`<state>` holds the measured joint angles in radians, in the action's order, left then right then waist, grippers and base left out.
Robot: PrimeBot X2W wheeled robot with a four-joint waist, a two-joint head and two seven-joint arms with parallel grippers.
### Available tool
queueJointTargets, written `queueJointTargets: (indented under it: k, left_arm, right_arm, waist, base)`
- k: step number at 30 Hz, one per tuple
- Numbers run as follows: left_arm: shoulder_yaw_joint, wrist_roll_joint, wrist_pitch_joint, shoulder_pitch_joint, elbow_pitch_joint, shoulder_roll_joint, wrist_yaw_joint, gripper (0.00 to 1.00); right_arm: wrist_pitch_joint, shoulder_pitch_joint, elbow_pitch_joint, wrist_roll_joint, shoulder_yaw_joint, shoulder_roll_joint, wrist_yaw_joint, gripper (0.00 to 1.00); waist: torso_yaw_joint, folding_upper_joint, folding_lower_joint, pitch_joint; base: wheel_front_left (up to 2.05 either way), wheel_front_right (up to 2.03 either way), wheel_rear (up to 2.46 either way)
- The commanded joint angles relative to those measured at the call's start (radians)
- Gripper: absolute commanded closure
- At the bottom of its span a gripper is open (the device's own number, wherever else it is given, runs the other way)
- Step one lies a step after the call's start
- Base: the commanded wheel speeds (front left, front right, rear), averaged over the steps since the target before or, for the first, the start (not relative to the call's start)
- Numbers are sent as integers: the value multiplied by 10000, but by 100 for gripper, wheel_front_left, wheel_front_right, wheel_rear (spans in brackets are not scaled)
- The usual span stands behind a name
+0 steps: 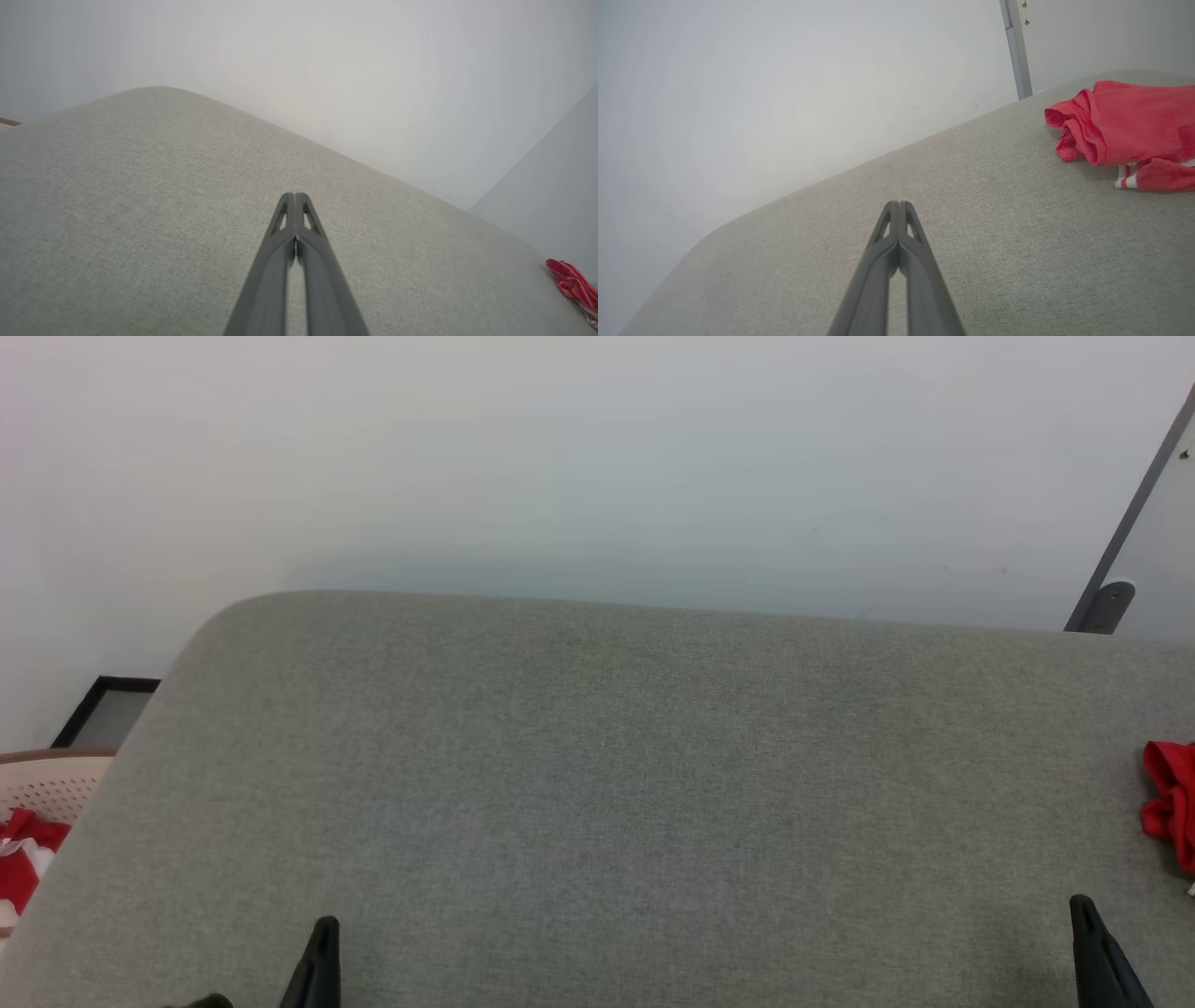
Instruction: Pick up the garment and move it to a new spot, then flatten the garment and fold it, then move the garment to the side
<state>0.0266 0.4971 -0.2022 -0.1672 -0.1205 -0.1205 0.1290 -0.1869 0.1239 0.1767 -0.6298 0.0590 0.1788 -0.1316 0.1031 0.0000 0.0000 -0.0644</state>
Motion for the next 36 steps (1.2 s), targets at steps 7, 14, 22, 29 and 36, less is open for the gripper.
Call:
queueJointTargets:
  k: [7, 14, 22, 29, 36]
  left_arm:
    - [89, 1451, 334, 550, -58, 13, 3, 100]
    - [133, 2496, 602, 792, -174, 54, 6, 100]
    - [188, 3592, 879, 1033, -293, 105, 8, 100]
    - [237, 4462, 1117, 1231, -390, 148, 10, 100]
    - [285, 5281, 1330, 1418, -488, 193, 12, 100]
  right_arm:
    - [357, -534, -40, -1255, 126, -93, 3, 100]
    - [633, -729, 32, -2155, 172, -215, 4, 100]
    - [928, -932, 107, -3088, 219, -347, 5, 100]
    - [1159, -1107, 167, -3847, 260, -450, 5, 100]
    - [1381, -1256, 228, -4561, 297, -550, 6, 100]
  waist:
    - [-74, 0, 0, 49]
    - [-139, 0, 0, 92]
    - [-213, 0, 0, 141]
    - [-278, 0, 0, 183]
    - [-343, 0, 0, 226]
  base:
    - [0, 0, 0]
    - [0, 0, 0]
    - [0, 0, 0]
    - [0, 0, 0]
    - [0, 0, 0]
